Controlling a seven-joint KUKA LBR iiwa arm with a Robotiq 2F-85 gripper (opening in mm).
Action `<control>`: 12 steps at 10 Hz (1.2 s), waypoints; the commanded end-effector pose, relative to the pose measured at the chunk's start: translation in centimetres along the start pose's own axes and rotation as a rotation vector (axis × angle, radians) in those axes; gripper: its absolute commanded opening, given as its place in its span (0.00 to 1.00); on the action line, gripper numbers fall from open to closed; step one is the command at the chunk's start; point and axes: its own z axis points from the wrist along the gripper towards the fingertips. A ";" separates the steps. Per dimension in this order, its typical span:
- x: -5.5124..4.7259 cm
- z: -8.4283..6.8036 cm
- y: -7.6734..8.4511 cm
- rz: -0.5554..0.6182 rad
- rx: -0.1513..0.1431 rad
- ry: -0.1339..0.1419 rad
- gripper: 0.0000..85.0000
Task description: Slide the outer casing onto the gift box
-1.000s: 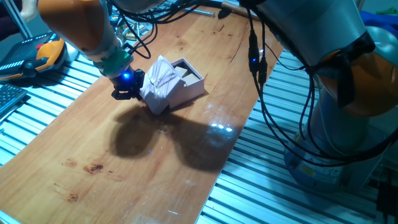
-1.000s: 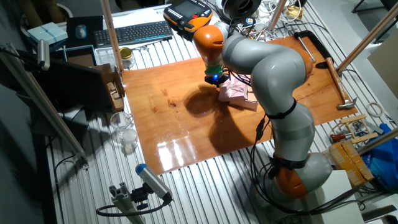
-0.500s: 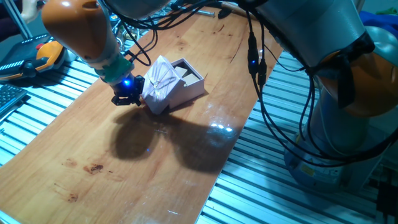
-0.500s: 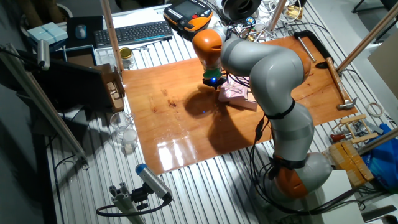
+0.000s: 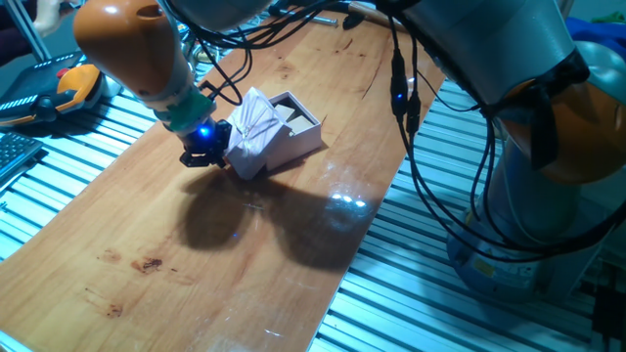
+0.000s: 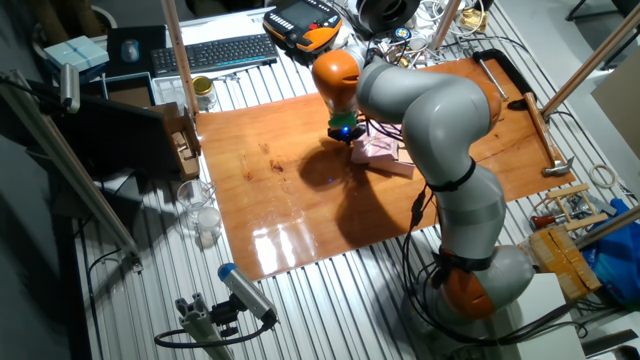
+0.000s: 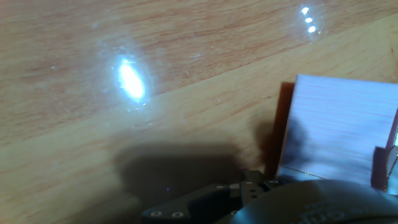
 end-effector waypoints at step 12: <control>0.0 0.3 -2.0 -0.028 0.018 -0.001 0.00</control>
